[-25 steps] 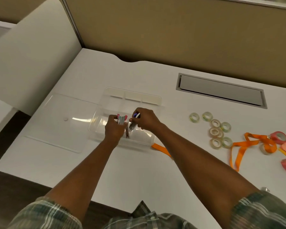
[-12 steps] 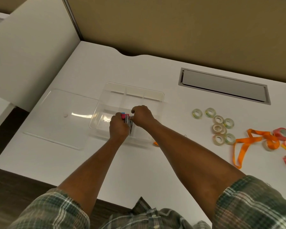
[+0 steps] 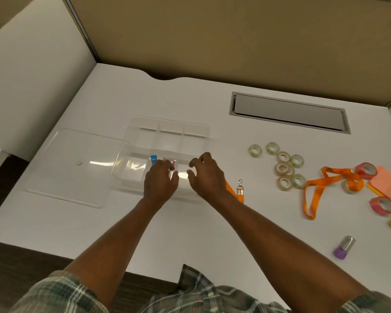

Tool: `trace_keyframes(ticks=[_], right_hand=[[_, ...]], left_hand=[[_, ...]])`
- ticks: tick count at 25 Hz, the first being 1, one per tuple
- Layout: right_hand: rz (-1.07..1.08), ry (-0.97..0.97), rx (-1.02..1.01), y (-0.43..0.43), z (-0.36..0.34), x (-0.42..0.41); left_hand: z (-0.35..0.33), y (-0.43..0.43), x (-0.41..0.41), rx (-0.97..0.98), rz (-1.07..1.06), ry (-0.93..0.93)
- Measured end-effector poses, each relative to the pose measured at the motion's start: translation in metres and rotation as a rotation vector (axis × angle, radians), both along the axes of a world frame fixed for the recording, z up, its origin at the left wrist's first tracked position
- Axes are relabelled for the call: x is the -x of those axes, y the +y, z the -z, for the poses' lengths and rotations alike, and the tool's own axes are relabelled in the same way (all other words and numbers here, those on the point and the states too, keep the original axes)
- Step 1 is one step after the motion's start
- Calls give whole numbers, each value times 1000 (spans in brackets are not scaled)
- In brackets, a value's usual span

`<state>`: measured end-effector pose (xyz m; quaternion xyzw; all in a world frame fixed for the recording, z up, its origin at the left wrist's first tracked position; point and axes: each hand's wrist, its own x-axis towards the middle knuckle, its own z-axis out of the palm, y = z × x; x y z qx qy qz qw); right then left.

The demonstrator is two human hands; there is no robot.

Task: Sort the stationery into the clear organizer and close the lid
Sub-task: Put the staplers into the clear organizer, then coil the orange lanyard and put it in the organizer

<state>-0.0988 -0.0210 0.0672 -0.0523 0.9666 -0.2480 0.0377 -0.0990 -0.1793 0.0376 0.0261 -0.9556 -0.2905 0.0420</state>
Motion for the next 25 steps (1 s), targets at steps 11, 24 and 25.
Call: trace_keyframes(ticks=[11, 24, 25], right_hand=[[-81, -41, 18, 38, 37, -66], [-144, 127, -408, 174, 73, -107], [-126, 121, -354, 178, 66, -104]], left_hand=[[17, 24, -44, 252, 163, 48], [11, 155, -82, 168, 410, 18], [10, 161, -83, 167, 431, -17]])
